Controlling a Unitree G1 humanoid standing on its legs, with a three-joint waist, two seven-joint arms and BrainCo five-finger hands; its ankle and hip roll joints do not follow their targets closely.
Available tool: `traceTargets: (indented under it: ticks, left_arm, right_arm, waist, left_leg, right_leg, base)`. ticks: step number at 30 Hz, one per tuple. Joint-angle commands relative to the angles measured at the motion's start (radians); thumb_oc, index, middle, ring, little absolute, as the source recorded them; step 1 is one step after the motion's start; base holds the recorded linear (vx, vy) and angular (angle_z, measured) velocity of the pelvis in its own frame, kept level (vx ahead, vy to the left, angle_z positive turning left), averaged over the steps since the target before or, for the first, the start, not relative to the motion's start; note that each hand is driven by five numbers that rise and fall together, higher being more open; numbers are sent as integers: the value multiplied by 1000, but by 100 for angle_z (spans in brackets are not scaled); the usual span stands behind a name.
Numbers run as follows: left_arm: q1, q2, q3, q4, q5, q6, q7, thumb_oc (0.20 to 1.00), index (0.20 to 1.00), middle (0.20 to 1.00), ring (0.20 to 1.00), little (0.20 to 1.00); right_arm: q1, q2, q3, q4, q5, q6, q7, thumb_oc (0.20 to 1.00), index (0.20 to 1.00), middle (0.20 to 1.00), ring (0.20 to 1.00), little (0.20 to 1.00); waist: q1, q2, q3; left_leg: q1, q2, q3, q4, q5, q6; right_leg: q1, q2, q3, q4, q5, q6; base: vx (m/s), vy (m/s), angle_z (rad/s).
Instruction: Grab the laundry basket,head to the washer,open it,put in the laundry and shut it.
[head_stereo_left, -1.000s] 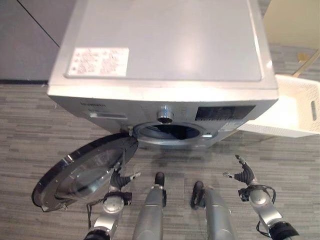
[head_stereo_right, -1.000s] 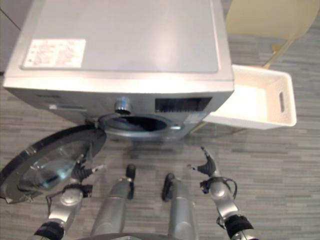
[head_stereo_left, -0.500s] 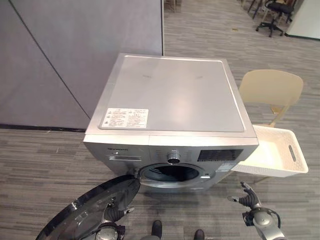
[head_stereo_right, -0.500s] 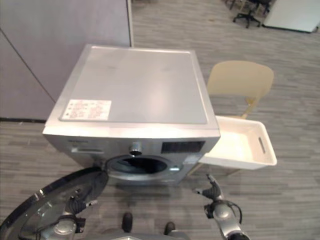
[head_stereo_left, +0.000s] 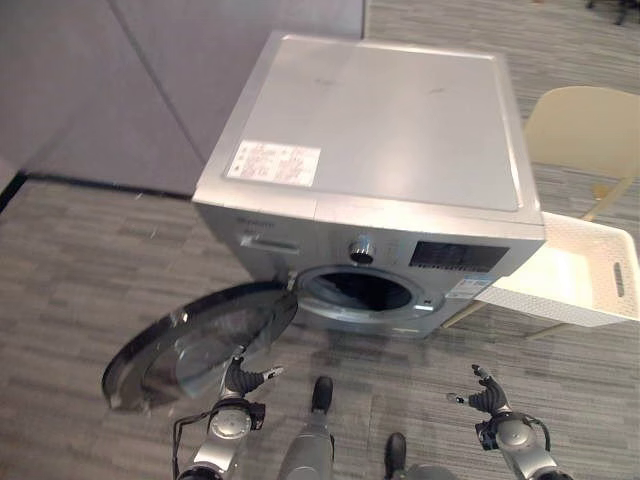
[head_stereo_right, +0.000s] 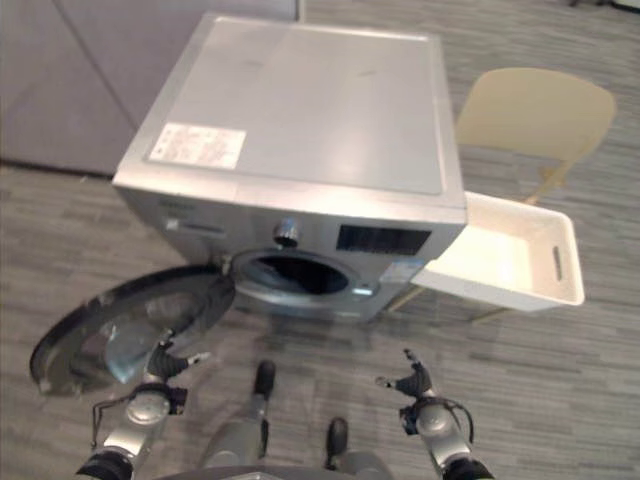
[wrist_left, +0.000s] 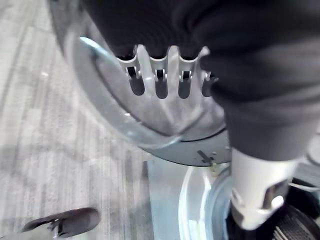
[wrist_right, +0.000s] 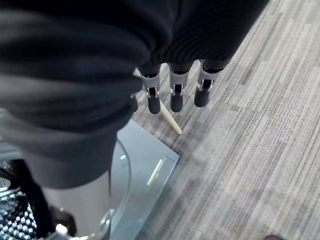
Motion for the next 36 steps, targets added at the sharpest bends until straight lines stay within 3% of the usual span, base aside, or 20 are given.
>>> traceTargets:
  ticks: [1, 2, 3, 4, 5, 6, 9, 10, 11, 20, 24, 30, 36]
  left_arm:
    - [-22, 26, 6, -52, 10, -16, 28, 1000, 1000, 1000, 1000, 1000]
    - [1, 25, 7, -87, 22, -16, 14, 1000, 1000, 1000, 1000, 1000]
    - [10, 24, 5, -91, 25, -17, 9, 1000, 1000, 1000, 1000, 1000]
    - [9, 24, 5, -92, 25, -17, 9, 1000, 1000, 1000, 1000, 1000]
    - [30, 21, 7, -96, 31, -18, -3, 1000, 1000, 1000, 1000, 1000]
    - [30, 21, 8, -96, 31, -18, -3, 1000, 1000, 1000, 1000, 1000]
    - [33, 12, 10, -89, 16, -15, -6, 1000, 1000, 1000, 1000, 1000]
    - [42, 9, 11, -91, 16, -13, -3, 1000, 1000, 1000, 1000, 1000]
    - [43, 8, 9, -92, 18, -10, -3, 1000, 1000, 1000, 1000, 1000]
    - [50, 31, -2, -133, 43, -9, -10, 1000, 1000, 1000, 1000, 1000]
    - [61, 77, -6, -277, 87, -22, -19, 1000, 1000, 1000, 1000, 1000]
    - [22, 152, 43, -400, 139, -50, 17, 1000, 1000, 1000, 1000, 1000]
    - [-137, 236, 99, -321, 127, -33, 96, 1000, 1000, 1000, 1000, 1000]
  right_arm:
    - [-17, -44, -11, -55, 16, -23, -35, 1000, 1000, 1000, 1000, 1000]
    - [4, -43, -18, -48, 12, -17, -25, 1000, 1000, 1000, 1000, 1000]
    - [9, -44, -19, -38, 10, -17, -24, 1000, 1000, 1000, 1000, 1000]
    - [9, -44, -19, -38, 10, -17, -24, 1000, 1000, 1000, 1000, 1000]
    - [23, -46, -26, -26, 6, -18, -19, 1000, 1000, 1000, 1000, 1000]
    - [23, -46, -26, -26, 6, -18, -19, 1000, 1000, 1000, 1000, 1000]
    - [17, -43, -43, 3, 18, -19, -13, 1000, 1000, 1000, 1000, 1000]
    - [20, -38, -47, 12, 17, -20, -13, 1000, 1000, 1000, 1000, 1000]
    - [16, -34, -50, 24, 19, -21, -14, 1000, 1000, 1000, 1000, 1000]
    - [2, -24, -34, 25, 13, -11, -9, 1000, 1000, 1000, 1000, 1000]
    - [18, -23, -37, 1, 5, -16, -2, 1000, 1000, 1000, 1000, 1000]
    - [45, -38, -39, -28, -14, -30, 11, 1000, 1000, 1000, 1000, 1000]
    - [67, -60, -16, -35, -35, -31, 31, 1000, 1000, 1000, 1000, 1000]
  waist:
    - [-5, -46, 44]
    - [-36, -60, 38]
    - [-46, -75, 38]
    - [-46, -73, 36]
    - [-60, -84, 27]
    - [-62, -84, 25]
    - [-83, -98, 8]
    - [-92, -82, -20]
    - [-95, -80, -31]
    - [-83, -86, -69]
    - [-82, -77, -91]
    - [-91, -70, -104]
    - [-106, -67, -107]
  left_leg:
    - [-57, -122, 127, 27, 93, 57]
    - [-28, -113, 164, 121, 6, 107]
    - [-18, -125, 166, 190, -47, 119]
    - [-21, -124, 165, 191, -46, 119]
    - [31, -134, 140, 225, -118, 129]
    - [28, -135, 139, 222, -115, 129]
    - [109, -121, 134, 268, -184, 133]
    - [201, -113, 126, 172, -189, 136]
    - [215, -114, 123, 135, -181, 136]
    - [293, -134, 120, 30, -168, 153]
    - [341, -141, 128, -50, -147, 156]
    - [359, -143, 129, -64, -146, 153]
    - [356, -142, 138, -64, -150, 147]
  right_leg:
    - [35, -40, -9, -4, -38, 54]
    - [12, -75, -43, -9, -9, 58]
    - [5, -98, -46, -12, 11, 57]
    - [2, -97, -47, -13, 13, 57]
    - [3, -118, -56, -16, 27, 59]
    - [0, -118, -58, -17, 29, 59]
    - [2, -141, -70, -26, 47, 62]
    - [8, -128, -75, -30, 49, 71]
    - [13, -127, -78, -31, 55, 75]
    - [60, -130, -62, -64, 80, 98]
    - [78, -129, -63, -78, 81, 110]
    - [93, -129, -62, -90, 81, 116]
    - [98, -128, -55, -118, 98, 123]
  base:
    - [-335, -39, 42]
    - [-431, -27, 46]
    - [-289, -6, 59]
    - [-176, 32, 51]
    - [-83, 21, 47]
    - [-112, 39, 33]
    - [-43, 76, 22]
    - [75, 123, 22]
    - [75, 101, 26]
    - [42, 66, -1]
    - [52, 42, 3]
    - [33, 14, 2]
    - [-3, 10, -2]
